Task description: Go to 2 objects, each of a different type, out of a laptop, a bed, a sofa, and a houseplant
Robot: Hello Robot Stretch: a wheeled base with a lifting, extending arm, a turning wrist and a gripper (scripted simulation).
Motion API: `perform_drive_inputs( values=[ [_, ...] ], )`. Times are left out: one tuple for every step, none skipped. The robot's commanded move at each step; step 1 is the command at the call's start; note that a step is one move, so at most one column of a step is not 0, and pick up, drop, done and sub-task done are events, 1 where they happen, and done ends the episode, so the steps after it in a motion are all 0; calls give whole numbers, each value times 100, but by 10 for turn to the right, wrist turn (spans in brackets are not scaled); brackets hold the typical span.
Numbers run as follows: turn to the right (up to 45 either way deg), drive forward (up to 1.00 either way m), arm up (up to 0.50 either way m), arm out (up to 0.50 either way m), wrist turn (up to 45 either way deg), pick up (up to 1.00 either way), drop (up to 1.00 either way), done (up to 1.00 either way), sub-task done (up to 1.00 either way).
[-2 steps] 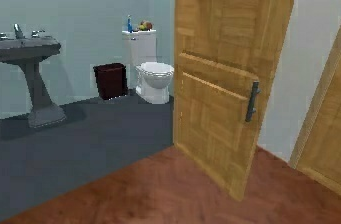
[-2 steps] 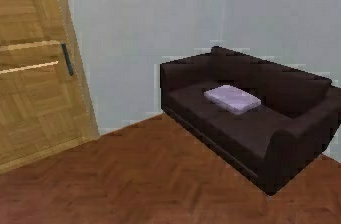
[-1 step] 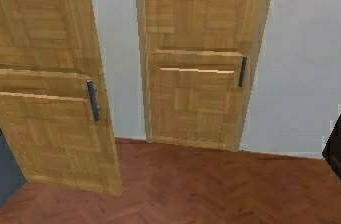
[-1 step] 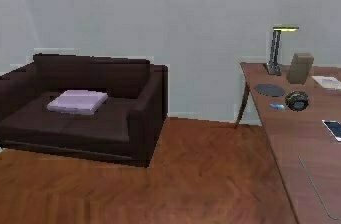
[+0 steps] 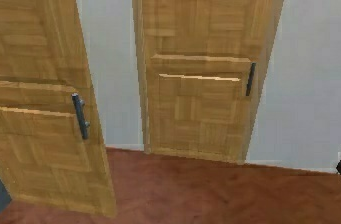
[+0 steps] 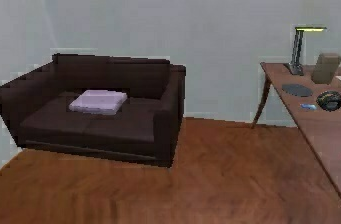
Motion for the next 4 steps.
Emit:
perform_drive_inputs(
  values=[
    [450, 0, 0, 0, 0, 0, 0, 0, 0],
    [450, 0, 0, 0, 0, 0, 0, 0, 0],
    [30, 0, 0, 0, 0, 0, 0, 0, 0],
    [450, 0, 0, 0, 0, 0, 0, 0, 0]
  ],
)
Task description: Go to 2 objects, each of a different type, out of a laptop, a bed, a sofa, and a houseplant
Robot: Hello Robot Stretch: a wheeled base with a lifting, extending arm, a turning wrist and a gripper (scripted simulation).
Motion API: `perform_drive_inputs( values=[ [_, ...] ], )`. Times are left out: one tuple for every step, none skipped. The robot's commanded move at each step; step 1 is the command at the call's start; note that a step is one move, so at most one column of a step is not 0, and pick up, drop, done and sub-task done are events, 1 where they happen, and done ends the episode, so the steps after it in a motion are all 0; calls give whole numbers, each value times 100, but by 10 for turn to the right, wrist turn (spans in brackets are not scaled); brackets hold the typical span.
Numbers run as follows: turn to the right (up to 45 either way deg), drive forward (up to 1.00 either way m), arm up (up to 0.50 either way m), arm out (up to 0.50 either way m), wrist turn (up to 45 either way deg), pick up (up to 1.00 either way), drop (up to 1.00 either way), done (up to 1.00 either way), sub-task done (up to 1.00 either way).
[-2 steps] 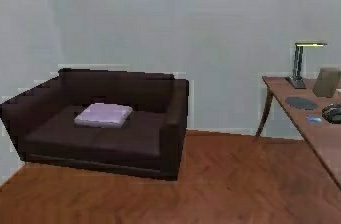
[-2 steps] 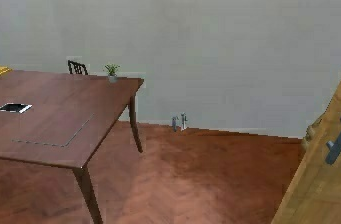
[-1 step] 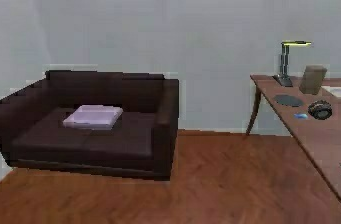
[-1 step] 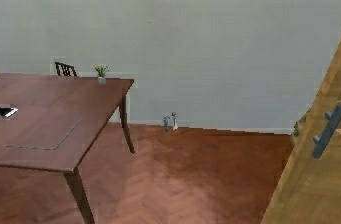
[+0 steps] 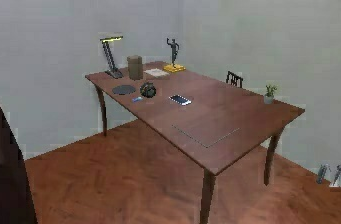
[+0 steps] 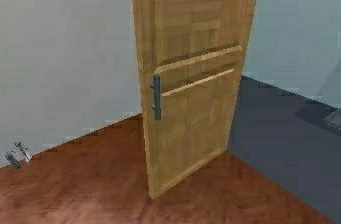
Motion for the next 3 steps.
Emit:
perform_drive_inputs(
  values=[
    [60, 0, 0, 0, 0, 0, 0, 0, 0],
    [0, 20, 0, 0, 0, 0, 0, 0, 0],
    [-450, 0, 0, 0, 0, 0, 0, 0, 0]
  ],
)
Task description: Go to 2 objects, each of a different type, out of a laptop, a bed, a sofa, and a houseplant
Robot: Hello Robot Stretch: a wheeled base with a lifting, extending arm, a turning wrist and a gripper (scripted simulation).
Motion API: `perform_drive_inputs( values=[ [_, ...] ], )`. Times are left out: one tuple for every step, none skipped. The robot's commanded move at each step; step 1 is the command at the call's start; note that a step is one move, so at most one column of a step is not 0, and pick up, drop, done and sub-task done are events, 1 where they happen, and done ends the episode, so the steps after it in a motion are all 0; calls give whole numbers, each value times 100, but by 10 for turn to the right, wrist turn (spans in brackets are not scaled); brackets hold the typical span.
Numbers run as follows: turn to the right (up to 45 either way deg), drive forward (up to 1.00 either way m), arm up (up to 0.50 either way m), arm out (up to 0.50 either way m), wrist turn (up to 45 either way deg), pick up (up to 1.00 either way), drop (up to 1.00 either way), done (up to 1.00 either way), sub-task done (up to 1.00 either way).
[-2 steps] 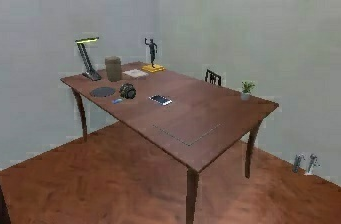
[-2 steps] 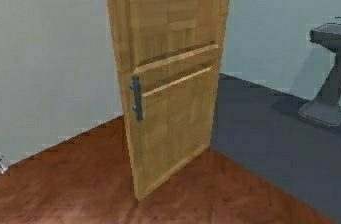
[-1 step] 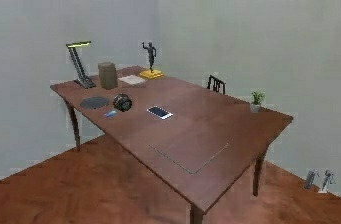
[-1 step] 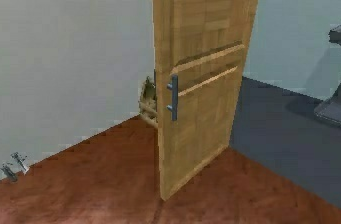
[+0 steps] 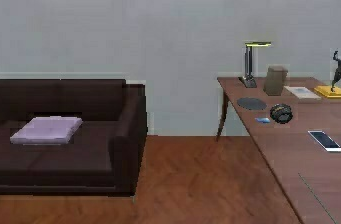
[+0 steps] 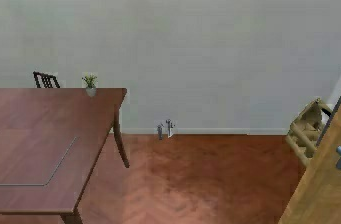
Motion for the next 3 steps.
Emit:
perform_drive_inputs(
  values=[
    [-210, 0, 0, 0, 0, 0, 0, 0, 0],
    [0, 45, 0, 0, 0, 0, 0, 0, 0],
    [-120, 0, 0, 0, 0, 0, 0, 0, 0]
  ],
)
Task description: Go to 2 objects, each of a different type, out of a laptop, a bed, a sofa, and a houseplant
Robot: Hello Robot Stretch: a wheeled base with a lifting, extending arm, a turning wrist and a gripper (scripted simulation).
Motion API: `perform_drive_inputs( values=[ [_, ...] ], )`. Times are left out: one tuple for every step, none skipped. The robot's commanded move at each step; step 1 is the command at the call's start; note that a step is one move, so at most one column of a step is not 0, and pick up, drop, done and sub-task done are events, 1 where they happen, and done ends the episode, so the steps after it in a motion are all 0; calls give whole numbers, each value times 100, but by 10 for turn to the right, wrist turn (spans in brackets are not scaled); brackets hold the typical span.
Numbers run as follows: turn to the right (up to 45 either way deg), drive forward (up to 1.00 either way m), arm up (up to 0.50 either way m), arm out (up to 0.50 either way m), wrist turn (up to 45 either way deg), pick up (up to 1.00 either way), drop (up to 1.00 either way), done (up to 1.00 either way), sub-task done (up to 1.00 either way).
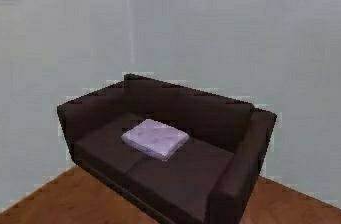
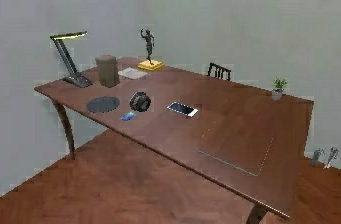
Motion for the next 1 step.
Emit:
perform_drive_inputs(
  values=[
    [0, 0, 0, 0, 0, 0, 0, 100, 0]
  ],
)
